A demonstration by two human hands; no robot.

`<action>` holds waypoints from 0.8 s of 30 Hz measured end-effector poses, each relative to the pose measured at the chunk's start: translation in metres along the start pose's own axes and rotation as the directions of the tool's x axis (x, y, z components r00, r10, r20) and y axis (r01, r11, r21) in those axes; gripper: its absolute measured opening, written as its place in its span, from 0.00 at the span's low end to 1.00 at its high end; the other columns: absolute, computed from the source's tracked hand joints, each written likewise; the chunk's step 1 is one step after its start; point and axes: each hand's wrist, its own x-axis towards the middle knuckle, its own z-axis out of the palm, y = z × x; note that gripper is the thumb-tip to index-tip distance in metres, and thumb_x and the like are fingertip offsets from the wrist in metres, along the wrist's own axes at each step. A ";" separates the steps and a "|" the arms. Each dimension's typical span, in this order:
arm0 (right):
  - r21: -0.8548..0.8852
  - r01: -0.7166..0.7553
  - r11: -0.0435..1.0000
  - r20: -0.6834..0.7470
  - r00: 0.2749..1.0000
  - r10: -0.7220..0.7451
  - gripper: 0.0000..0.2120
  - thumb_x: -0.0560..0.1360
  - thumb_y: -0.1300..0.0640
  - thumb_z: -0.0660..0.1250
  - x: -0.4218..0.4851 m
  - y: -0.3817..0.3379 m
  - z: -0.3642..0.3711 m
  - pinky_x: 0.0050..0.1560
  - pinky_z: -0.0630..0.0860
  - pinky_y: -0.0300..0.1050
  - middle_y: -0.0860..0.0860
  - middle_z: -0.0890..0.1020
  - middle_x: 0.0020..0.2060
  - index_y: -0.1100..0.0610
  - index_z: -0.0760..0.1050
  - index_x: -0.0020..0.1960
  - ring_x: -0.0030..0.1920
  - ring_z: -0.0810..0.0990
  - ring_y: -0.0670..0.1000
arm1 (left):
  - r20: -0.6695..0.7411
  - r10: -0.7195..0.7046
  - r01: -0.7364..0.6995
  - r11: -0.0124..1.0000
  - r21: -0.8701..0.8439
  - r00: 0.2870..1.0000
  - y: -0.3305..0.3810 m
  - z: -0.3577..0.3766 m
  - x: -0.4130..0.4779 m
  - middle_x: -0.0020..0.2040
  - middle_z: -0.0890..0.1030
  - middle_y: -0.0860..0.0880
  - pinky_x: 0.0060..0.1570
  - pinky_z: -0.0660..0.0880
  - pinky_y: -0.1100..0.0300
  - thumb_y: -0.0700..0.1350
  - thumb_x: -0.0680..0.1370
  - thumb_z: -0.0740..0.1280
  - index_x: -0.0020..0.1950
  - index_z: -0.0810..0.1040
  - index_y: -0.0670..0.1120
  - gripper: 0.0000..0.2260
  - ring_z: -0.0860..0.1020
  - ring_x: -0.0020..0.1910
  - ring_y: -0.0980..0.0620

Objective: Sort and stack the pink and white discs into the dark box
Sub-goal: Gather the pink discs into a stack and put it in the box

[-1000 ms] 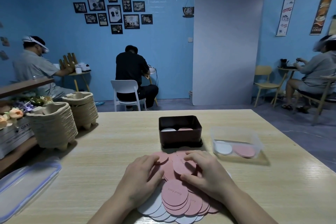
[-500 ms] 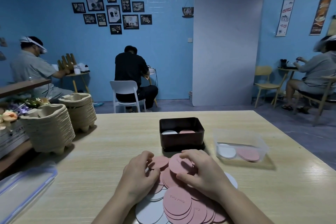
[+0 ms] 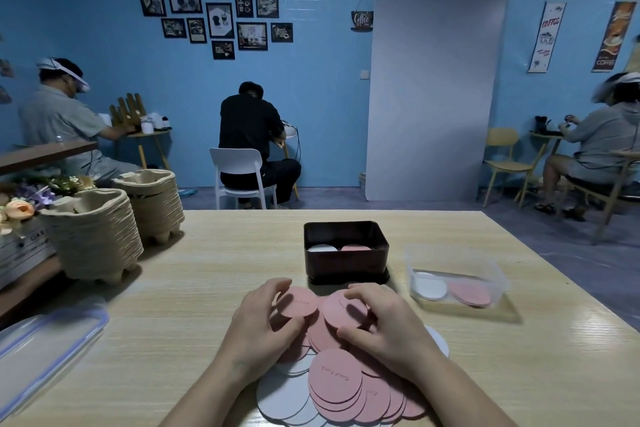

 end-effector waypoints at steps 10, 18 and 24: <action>0.050 0.076 0.996 0.012 0.997 -0.077 0.30 0.68 0.40 0.76 -0.001 -0.003 0.000 0.62 0.69 0.32 0.29 0.74 0.60 0.41 0.71 0.67 0.63 0.71 0.35 | 0.053 0.239 -0.242 0.968 0.064 0.970 0.007 0.001 -0.006 0.64 0.73 0.71 0.61 0.74 0.59 0.57 0.71 0.74 0.65 0.72 0.62 0.24 0.71 0.64 0.65; 0.090 0.167 0.982 0.044 0.984 -0.172 0.32 0.68 0.44 0.78 0.010 -0.009 0.008 0.64 0.67 0.31 0.27 0.71 0.62 0.41 0.70 0.68 0.64 0.70 0.36 | 0.117 0.299 -0.293 0.954 -0.063 0.947 0.007 0.004 -0.005 0.68 0.75 0.65 0.59 0.79 0.54 0.50 0.72 0.77 0.57 0.76 0.61 0.17 0.76 0.65 0.57; 0.079 0.227 0.971 0.019 0.973 -0.229 0.20 0.70 0.40 0.74 0.011 -0.005 0.015 0.66 0.72 0.41 0.41 0.75 0.68 0.44 0.77 0.59 0.68 0.72 0.41 | 0.083 0.304 -0.294 0.949 -0.117 0.949 0.008 0.003 -0.006 0.67 0.75 0.64 0.58 0.78 0.62 0.45 0.71 0.80 0.63 0.76 0.59 0.24 0.76 0.65 0.59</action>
